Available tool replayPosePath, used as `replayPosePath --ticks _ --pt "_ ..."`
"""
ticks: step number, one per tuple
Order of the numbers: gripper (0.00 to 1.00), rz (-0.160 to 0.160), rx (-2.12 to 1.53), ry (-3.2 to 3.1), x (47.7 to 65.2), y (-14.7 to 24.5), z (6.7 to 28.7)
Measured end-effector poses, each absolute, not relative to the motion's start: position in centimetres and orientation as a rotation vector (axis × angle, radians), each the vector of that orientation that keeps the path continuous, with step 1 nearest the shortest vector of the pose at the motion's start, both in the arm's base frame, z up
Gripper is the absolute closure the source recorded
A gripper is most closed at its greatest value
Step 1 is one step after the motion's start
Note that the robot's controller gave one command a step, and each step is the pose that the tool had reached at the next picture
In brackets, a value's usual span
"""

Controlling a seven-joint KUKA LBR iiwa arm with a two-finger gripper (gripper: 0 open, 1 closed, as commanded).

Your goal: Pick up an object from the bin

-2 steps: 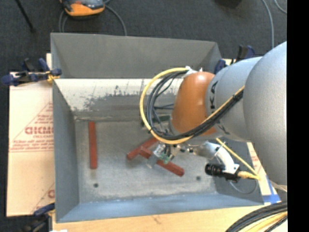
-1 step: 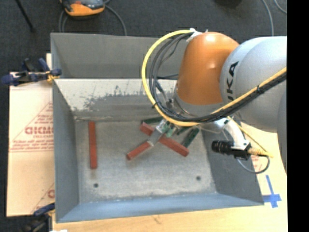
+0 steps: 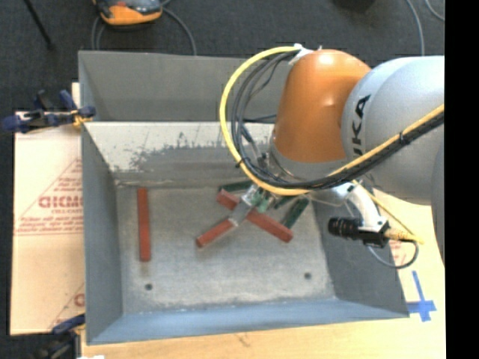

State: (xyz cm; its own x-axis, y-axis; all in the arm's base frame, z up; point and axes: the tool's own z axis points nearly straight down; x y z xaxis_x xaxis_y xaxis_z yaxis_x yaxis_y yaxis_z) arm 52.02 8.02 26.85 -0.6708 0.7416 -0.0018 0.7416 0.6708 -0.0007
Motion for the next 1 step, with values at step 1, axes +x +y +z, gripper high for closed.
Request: replayPosePath --ticks 1 --pt "1.00 0.001 1.224 2.888 54.69 7.75 25.80"
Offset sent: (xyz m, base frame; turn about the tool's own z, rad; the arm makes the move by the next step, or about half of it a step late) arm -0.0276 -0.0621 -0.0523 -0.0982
